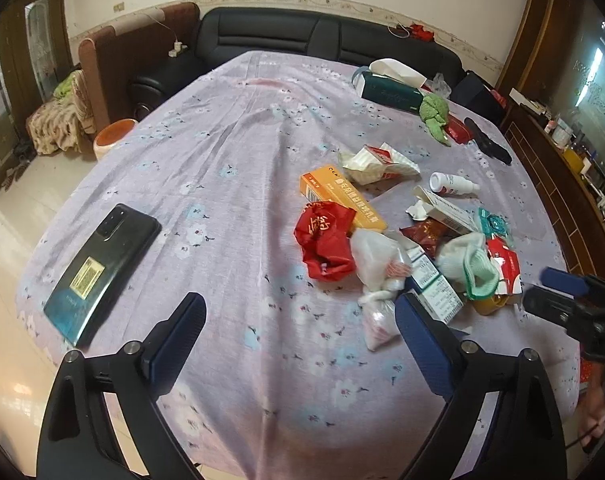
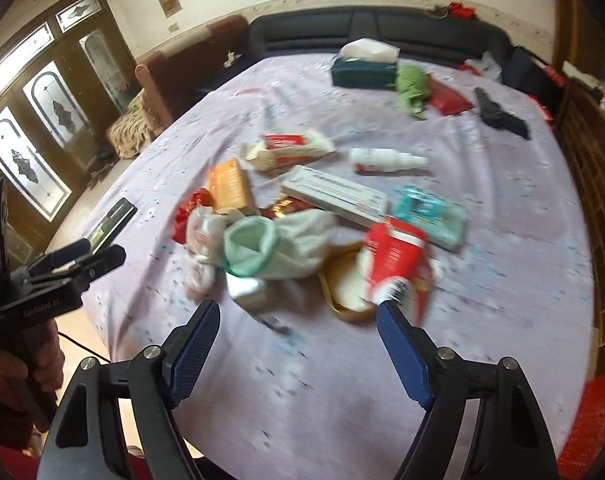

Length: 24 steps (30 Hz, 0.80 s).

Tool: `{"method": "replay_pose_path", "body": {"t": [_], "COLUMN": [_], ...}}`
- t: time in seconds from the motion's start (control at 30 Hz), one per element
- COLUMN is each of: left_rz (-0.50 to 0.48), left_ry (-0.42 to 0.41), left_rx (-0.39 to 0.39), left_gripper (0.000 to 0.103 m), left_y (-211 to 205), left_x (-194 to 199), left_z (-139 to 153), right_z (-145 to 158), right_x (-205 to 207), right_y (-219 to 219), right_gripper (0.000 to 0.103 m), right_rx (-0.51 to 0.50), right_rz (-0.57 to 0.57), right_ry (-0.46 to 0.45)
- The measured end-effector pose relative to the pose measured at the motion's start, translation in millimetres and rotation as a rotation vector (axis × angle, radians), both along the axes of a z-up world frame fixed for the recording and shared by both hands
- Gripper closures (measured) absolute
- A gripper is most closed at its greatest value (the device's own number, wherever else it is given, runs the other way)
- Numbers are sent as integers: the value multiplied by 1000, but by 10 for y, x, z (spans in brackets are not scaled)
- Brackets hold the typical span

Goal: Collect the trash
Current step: 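Grasp the white-green sock with the right gripper while the left grasps the red wrapper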

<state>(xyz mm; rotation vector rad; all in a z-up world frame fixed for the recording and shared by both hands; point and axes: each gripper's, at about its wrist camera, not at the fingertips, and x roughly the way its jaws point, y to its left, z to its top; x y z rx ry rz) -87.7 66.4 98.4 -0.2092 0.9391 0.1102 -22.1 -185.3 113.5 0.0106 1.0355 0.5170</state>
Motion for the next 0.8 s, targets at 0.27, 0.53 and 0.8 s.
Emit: {"method": "replay_pose_path", "body": {"t": [0.27,0.53,0.8], "left_rz": [-73,-148,-208], "left_ry": [50,133,194], "left_rx": [-47,-97,-111], "left_gripper": [21,46,81], "left_y": [164,187,86], "left_x": [425,926,1237], "left_z": [-91,-376,-679], "right_z": [-230,-413,-49], "right_x": [452,515,259], "right_y": [462,394,109], "right_gripper": [25,91,92], "right_rx": [-21,-22,62], "right_rz": [-49,-133,-201], "right_ry": [60,159,78]}}
